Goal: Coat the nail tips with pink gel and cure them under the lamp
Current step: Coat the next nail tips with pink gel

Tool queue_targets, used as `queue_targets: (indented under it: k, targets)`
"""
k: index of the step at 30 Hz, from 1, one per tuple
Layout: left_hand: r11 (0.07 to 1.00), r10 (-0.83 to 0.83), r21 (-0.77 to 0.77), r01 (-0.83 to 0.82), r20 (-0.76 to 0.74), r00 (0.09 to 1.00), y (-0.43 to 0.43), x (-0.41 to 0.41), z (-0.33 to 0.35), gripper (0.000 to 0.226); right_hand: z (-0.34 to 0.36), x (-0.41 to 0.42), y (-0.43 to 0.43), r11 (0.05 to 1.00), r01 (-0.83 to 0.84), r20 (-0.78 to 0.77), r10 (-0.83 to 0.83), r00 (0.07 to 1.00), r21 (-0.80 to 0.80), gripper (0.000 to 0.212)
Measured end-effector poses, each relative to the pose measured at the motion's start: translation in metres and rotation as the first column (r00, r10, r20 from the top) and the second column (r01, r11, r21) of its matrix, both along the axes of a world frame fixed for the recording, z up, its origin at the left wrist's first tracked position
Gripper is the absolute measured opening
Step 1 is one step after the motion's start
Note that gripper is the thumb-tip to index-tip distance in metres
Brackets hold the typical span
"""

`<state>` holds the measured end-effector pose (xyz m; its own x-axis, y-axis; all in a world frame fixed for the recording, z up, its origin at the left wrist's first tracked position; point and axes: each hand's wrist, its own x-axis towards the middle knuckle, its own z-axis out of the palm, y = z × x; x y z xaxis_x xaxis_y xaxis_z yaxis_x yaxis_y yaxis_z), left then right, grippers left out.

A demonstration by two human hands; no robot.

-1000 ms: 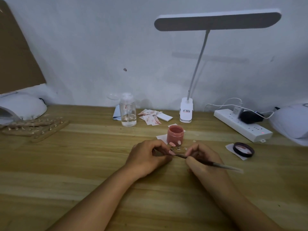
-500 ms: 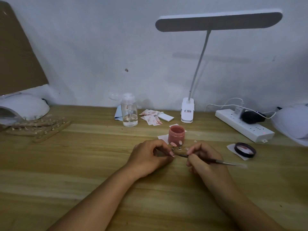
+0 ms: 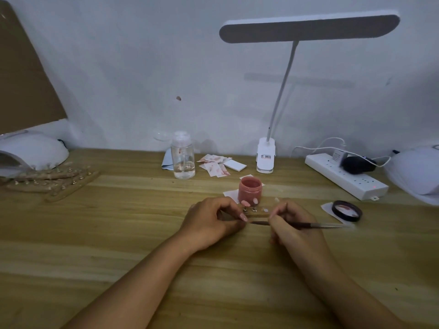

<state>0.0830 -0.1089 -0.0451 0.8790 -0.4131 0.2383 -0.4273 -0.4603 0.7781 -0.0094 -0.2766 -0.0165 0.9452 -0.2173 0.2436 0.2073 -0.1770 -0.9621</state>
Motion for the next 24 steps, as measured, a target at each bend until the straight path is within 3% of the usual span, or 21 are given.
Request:
queue_targets:
  k: [6,10,13,17,21,24]
  targets:
    - [1.000,0.009,-0.006,-0.009,0.001,1.000,-0.0003,-0.0007,0.0003,0.016,-0.0014,0.0015,0.0018,0.999,-0.008,0.018,0.009,1.000,-0.044,0.012]
    - [1.000,0.011,-0.009,-0.011,-0.004,1.000,-0.0007,-0.0013,0.0011,0.015,0.0005,-0.0006,0.0009,1.000,-0.023,0.011,0.022,1.000,0.014,0.012]
    - [1.000,0.016,-0.003,-0.016,-0.002,1.000,-0.0006,-0.0014,0.0010,0.016,0.0000,-0.0006,0.0015,0.998,-0.018,0.011,0.019,1.000,-0.066,0.010]
    - [1.000,0.006,-0.003,-0.006,-0.006,1.000,-0.0001,-0.0023,0.0020,0.014,0.0014,-0.0014,0.0012,1.000,0.002,0.000,-0.002,1.000,0.001,0.011]
    - [1.000,0.006,-0.005,-0.006,-0.006,1.000,-0.0014,-0.0031,0.0038,0.014,0.0006,-0.0010,0.0020,0.998,0.014,0.019,-0.012,1.000,-0.064,0.009]
    - [1.000,0.016,-0.014,-0.016,-0.003,1.000,-0.0005,-0.0051,0.0046,0.015,0.0003,-0.0026,-0.0004,0.999,0.035,0.032,-0.036,0.999,0.025,0.010]
